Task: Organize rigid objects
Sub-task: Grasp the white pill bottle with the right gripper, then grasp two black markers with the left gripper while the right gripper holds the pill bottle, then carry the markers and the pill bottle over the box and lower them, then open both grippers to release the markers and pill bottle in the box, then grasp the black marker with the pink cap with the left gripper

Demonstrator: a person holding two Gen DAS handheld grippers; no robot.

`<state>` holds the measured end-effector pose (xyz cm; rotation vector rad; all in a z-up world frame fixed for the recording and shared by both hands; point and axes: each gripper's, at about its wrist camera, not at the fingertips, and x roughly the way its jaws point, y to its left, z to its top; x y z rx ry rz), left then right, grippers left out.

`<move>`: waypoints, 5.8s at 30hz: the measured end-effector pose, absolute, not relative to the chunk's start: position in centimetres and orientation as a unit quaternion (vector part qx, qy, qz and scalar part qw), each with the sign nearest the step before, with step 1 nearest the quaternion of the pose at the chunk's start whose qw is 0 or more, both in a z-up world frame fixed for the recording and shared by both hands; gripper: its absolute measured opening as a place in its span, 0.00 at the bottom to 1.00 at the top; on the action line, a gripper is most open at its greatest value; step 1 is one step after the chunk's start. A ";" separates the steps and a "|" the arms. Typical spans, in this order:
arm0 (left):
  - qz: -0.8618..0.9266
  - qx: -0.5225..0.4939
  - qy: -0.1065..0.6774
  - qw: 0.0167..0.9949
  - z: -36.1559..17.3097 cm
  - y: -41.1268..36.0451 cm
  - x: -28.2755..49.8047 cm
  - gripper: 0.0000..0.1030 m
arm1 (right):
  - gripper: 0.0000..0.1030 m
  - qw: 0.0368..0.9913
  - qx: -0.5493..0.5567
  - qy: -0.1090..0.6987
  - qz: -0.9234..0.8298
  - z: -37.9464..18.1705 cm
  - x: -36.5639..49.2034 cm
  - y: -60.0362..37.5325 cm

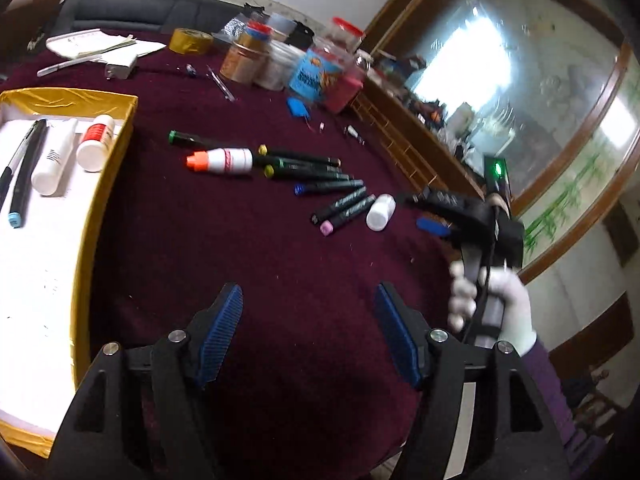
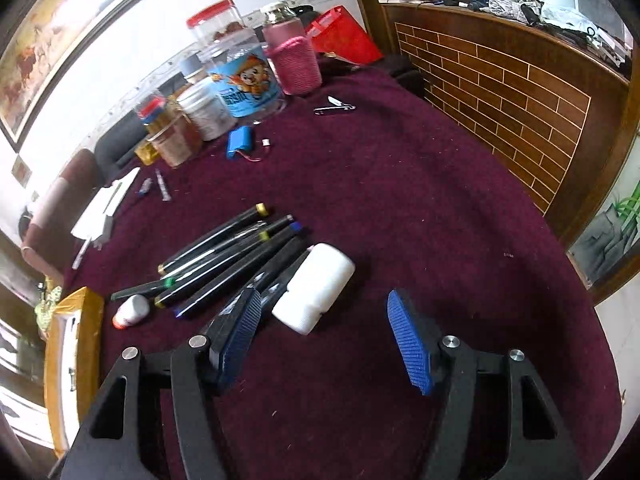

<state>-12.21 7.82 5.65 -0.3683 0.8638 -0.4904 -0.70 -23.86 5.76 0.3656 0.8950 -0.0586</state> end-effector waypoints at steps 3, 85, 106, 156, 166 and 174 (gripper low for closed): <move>-0.228 -0.171 0.419 0.862 5.5 7.5 -12.8 0.66 | 0.59 0.876 0.187 0.443 -0.035 4.3 0.7 -23.7; -0.300 -0.138 0.380 0.864 6.8 6.8 -10.9 0.12 | 0.54 0.897 0.213 0.387 -0.013 0.9 1.1 -23.8; -0.083 -0.223 0.401 0.885 5.8 31.1 -7.4 0.12 | 0.28 0.863 0.153 0.449 0.177 7.4 -0.7 -10.5; -0.051 -0.300 0.328 0.895 6.7 35.2 -17.4 0.68 | 0.43 0.836 0.071 0.469 0.277 7.9 -0.5 12.0; -0.154 -0.184 0.358 0.902 8.9 21.9 -16.0 0.68 | 0.49 0.899 0.124 0.396 0.140 7.3 -4.6 -6.3; -0.207 -0.106 0.426 0.874 6.7 11.2 -14.4 0.68 | 0.49 0.893 0.191 0.402 0.056 3.8 -2.2 -17.1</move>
